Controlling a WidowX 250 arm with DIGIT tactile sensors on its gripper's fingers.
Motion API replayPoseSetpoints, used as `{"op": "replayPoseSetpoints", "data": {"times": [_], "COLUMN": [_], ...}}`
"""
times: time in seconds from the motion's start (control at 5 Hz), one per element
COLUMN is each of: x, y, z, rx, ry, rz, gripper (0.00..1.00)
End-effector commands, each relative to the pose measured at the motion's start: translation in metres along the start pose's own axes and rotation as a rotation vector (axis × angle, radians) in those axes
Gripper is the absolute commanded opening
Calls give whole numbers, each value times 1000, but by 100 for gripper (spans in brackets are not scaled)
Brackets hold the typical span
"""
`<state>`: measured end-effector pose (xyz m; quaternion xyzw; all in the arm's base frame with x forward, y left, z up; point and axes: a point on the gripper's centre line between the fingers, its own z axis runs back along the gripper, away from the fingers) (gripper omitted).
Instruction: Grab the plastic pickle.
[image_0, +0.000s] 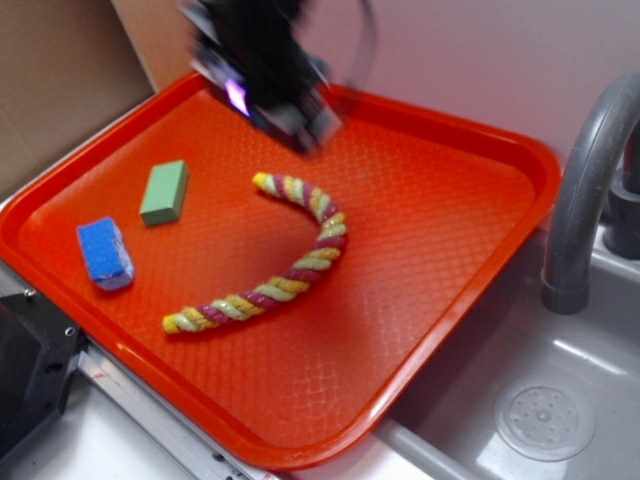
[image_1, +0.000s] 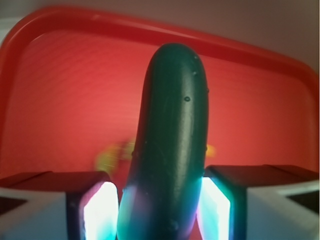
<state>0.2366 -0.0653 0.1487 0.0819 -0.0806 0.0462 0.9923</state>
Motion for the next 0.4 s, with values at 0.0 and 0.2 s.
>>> {"op": "replayPoseSetpoints", "data": {"times": [0.0, 0.2], "x": [-23, -7], "y": [78, 77], "z": [72, 55], "rx": [-91, -106], "ry": [15, 61], "rz": [305, 197], "gripper": [0, 0]}}
